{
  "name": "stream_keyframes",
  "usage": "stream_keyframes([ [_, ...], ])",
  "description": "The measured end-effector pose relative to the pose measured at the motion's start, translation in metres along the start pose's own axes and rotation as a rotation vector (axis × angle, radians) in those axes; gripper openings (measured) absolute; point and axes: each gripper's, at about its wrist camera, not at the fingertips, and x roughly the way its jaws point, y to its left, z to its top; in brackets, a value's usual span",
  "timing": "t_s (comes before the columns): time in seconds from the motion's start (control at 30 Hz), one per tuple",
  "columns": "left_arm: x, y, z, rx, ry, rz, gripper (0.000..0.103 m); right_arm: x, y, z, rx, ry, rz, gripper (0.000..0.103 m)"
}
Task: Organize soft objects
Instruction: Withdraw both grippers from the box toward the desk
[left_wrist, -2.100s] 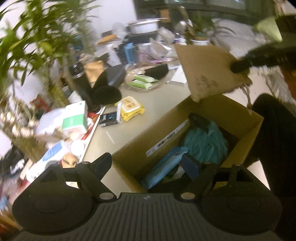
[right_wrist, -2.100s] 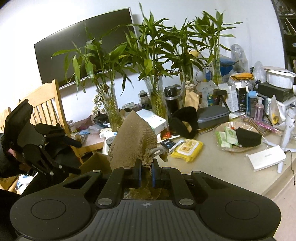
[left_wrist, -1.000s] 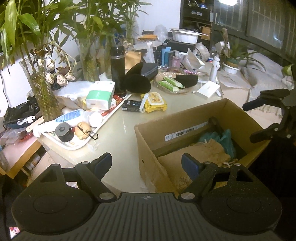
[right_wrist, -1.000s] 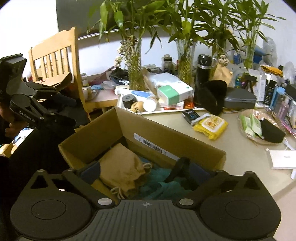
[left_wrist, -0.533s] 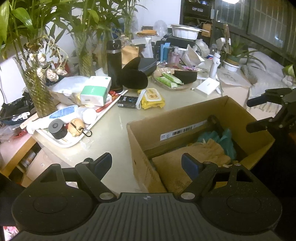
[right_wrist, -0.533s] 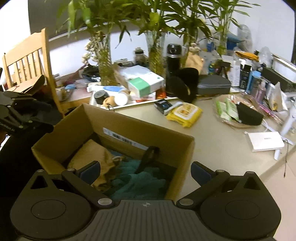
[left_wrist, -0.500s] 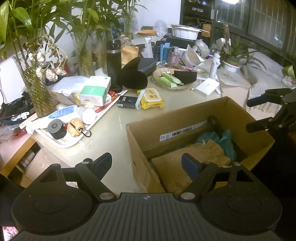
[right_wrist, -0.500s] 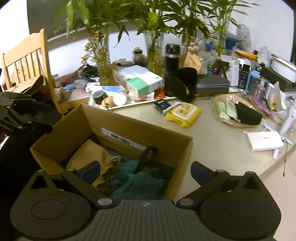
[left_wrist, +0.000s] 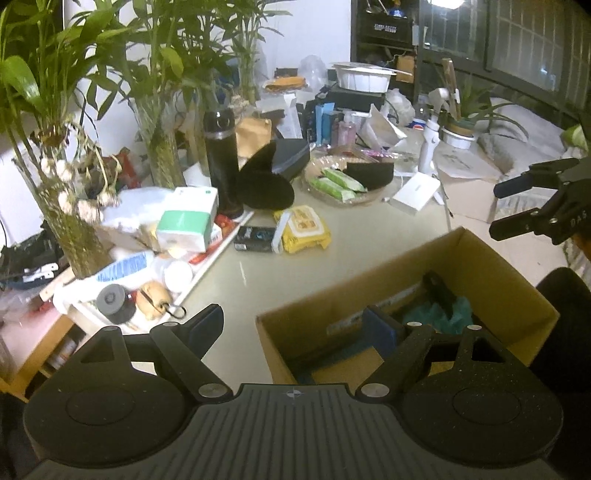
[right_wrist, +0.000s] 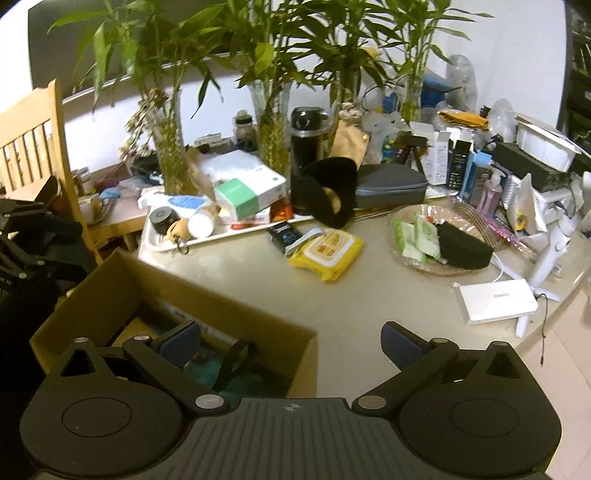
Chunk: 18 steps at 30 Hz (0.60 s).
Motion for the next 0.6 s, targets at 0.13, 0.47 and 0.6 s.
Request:
stream_keyframes([
  [0.13,0.002,0.004,0.008,0.005,-0.012,0.006,0.083,0.003,-0.011,0.009,0.026,0.001,-0.010,0.103],
  [0.47,0.009,0.021,0.024,0.005,-0.057,0.028,0.083,0.016,-0.037,0.018,0.063,-0.016,-0.038,0.103],
  [0.6,0.014,0.026,0.027,0.019,-0.070,0.029,0.083,0.020,-0.043,0.022,0.065,-0.023,-0.041,0.103],
])
